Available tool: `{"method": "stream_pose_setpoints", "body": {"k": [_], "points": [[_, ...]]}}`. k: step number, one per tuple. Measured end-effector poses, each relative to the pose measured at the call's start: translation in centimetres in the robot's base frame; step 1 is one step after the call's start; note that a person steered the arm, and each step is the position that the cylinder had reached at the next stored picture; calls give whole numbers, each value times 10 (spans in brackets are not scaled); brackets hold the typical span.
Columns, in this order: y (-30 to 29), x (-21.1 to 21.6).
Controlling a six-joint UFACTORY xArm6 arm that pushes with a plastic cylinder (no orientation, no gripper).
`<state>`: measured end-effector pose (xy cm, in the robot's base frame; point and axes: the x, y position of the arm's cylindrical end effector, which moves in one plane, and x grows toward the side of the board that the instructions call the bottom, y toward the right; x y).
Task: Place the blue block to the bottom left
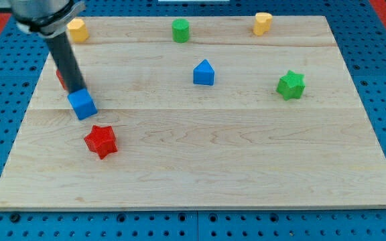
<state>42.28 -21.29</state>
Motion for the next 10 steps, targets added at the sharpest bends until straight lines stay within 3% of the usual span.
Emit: {"method": "stream_pose_setpoints", "body": {"k": [1, 3, 4, 5, 7, 9, 10], "points": [[-17, 41], [25, -15], [72, 18], [34, 40], [11, 21], [10, 72], [9, 43]]}}
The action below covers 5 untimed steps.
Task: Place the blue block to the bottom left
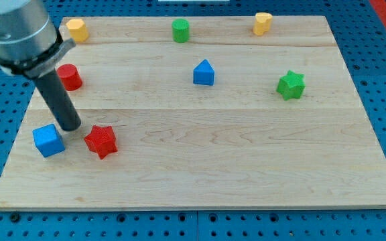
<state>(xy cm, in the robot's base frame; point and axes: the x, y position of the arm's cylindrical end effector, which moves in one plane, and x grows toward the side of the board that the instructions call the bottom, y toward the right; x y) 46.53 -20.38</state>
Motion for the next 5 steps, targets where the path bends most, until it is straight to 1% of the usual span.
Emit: {"method": "stream_pose_setpoints", "body": {"k": [1, 2, 3, 5], "points": [[-32, -3], [-13, 41], [-11, 58], [-9, 58]]}}
